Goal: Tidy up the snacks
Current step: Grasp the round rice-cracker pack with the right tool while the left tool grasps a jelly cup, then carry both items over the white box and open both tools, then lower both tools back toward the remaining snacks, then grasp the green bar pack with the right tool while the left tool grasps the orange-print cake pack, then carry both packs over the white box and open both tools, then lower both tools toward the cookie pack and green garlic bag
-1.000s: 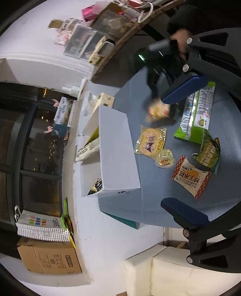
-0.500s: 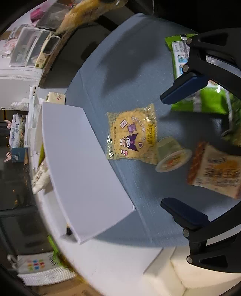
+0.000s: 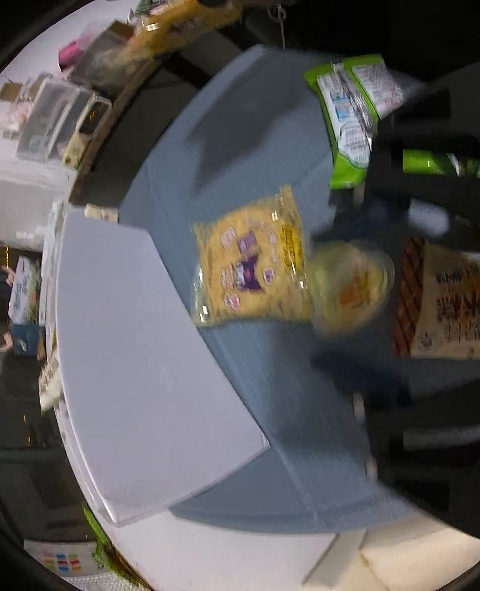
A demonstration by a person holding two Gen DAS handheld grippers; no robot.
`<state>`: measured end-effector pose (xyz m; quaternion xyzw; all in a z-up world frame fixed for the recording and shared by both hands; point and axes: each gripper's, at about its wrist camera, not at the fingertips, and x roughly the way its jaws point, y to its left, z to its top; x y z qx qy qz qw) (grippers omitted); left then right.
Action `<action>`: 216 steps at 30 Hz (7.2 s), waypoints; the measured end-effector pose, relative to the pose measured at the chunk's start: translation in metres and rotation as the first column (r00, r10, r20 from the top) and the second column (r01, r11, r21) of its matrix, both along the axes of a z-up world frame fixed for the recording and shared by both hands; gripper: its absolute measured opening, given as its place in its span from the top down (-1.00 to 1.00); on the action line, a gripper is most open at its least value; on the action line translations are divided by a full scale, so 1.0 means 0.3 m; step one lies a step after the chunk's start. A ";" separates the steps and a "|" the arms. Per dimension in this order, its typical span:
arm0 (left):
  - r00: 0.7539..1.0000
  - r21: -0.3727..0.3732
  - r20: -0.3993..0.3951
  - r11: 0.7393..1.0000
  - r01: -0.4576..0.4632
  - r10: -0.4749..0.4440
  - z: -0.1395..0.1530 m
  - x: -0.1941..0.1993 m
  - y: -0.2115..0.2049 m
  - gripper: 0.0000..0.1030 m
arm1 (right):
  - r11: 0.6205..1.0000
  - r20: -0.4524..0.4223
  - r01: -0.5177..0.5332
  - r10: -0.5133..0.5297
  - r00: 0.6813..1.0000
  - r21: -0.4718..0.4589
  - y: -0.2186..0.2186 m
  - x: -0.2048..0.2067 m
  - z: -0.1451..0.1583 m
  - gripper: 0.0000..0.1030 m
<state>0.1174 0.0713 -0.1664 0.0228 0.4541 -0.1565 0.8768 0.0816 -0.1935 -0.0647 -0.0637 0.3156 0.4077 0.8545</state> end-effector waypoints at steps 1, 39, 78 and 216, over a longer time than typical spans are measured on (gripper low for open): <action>1.000 0.001 0.007 1.000 0.002 -0.002 0.006 -0.005 -0.004 0.01 | 1.000 0.000 -0.002 0.002 1.000 -0.002 0.002 -0.001 -0.001 -0.57; 0.861 -0.154 0.236 0.892 -0.425 0.451 0.515 0.480 0.154 0.01 | 0.995 -0.072 0.101 -0.100 0.992 0.018 0.353 0.772 0.197 -0.57; 0.847 -0.209 0.303 0.897 -0.389 0.438 0.479 -0.294 -0.027 -1.00 | 0.993 0.094 -0.117 0.114 0.989 0.032 0.190 0.091 0.132 -1.00; 0.843 -0.192 0.337 0.907 -0.374 0.419 0.619 -0.008 0.049 -1.00 | 0.992 0.047 0.064 -0.069 0.996 0.105 0.218 0.422 0.238 -1.00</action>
